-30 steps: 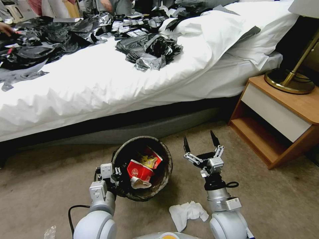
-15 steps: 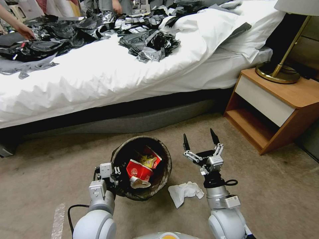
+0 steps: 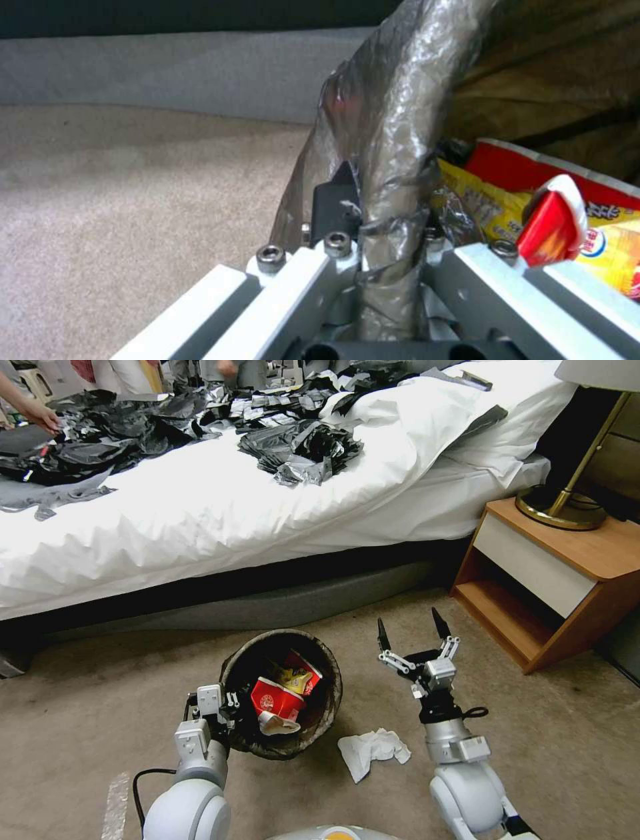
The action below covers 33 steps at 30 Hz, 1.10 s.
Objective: Pick up the trash bin, then pick up the garbage from the floor and place it into the trash bin.
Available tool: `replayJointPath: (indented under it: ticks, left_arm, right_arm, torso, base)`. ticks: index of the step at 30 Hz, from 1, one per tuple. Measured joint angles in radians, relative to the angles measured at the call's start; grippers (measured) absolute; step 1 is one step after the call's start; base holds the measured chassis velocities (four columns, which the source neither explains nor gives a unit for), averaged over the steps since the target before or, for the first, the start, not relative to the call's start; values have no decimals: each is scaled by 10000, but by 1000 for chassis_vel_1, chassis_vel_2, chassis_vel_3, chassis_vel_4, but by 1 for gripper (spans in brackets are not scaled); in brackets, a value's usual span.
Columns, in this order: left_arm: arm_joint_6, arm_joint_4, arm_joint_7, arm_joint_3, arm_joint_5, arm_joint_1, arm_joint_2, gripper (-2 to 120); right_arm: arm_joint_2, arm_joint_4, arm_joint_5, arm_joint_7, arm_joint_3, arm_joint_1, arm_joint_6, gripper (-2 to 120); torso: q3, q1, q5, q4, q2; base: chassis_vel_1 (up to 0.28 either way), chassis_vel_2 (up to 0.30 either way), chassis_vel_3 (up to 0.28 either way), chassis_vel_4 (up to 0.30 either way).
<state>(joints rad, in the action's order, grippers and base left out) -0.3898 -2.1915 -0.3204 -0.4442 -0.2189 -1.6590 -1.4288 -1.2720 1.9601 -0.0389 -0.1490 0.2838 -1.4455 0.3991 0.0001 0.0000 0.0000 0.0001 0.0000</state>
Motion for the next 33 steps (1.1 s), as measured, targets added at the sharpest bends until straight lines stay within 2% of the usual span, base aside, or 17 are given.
replayJointPath:
  ticks: [1, 2, 3, 5, 7, 8, 10, 11, 13, 15, 16, 19, 22, 25, 33]
  left_arm:
    - [-5, -23, 0, -9, -10, -4, 4, 0]
    - [-11, -59, 0, -28, -22, -23, 17, 0]
    - [-11, -59, 0, -28, -22, -23, 17, 0]
    - [-13, -74, 0, -53, -31, -59, 42, 0]
    - [-13, -81, -5, -73, -41, -85, 60, 0]
    - [-13, -81, -5, -73, -41, -85, 60, 0]
    - [-13, -90, -11, -73, -54, -81, 65, 0]
    - [-14, -95, -12, -63, -57, -72, 67, 0]
    - [-15, -94, -12, -61, -57, -70, 67, 0]
    - [-21, -95, -15, -28, -59, -55, 69, 0]
    - [-21, -95, -15, -28, -59, -55, 69, 0]
    - [-25, -95, -15, 16, -58, -27, 67, 0]
    - [-29, -104, -15, 24, -58, -19, 62, 0]
    - [-34, -162, -16, 51, -54, -18, 17, 0]
    - [-37, -163, -17, 143, 75, -89, -62, 0]
  right_arm:
    - [98, 6, -97, -40, -55, 27, -250, 100]
    - [298, 86, -328, -182, -185, 40, -915, 100]
    - [298, 86, -328, -182, -185, 40, -915, 100]
    - [625, 245, -736, -444, -398, -5, -1720, 100]
    - [1146, 537, -1390, -942, -662, -79, -2926, 100]
    - [1146, 537, -1390, -942, -662, -79, -2926, 100]
    - [1592, 672, -2045, -1286, -843, -102, -3764, 100]
    - [1986, 801, -2656, -1450, -908, -124, -4525, 100]
    - [2061, 829, -2800, -1482, -923, -130, -4666, 100]
    - [2739, 1034, -4113, -1749, -1031, -187, -5903, 100]
    - [2739, 1034, -4113, -1749, -1031, -187, -5903, 100]
    - [3291, 933, -4933, -1811, -1280, -191, -6816, 100]
    - [3431, 800, -5087, -1708, -1386, -192, -6993, 100]
    - [3664, 372, -5285, -922, -1619, -277, -7150, 100]
    - [3614, -510, -4975, -64, -2152, -144, -7121, 100]
  torso:
    - [0, 0, 0, -1, 0]
    - [0, -1, 1, -1, 0]
    - [0, -1, 1, -1, 0]
    - [0, 0, 2, -1, 0]
    - [0, 0, -1, -1, 0]
    - [0, 0, -1, -1, 0]
    - [0, 0, 2, -2, 0]
    - [0, 0, 1, -2, 0]
    - [0, 0, 1, -1, 0]
    - [0, 0, -1, -1, 0]
    - [0, 0, -1, -1, 0]
    - [0, -1, 0, -1, 0]
    - [0, 0, 1, -2, 0]
    - [-1, 0, 1, -2, 0]
    - [-1, 0, 0, -1, 0]
  base:
    - [0, 0, 0, 0]
    - [0, 0, 0, 0]
    - [0, 0, 0, 0]
    - [0, 0, 0, 0]
    - [0, 0, 0, 0]
    - [0, 0, 0, 0]
    - [0, 0, 0, 0]
    - [0, 0, 0, 0]
    - [0, 0, 0, 0]
    - [0, 0, 0, 0]
    - [0, 0, 0, 0]
    - [0, 0, 0, 0]
    - [0, 0, 0, 0]
    - [0, 0, 0, 0]
    - [0, 0, 0, 0]
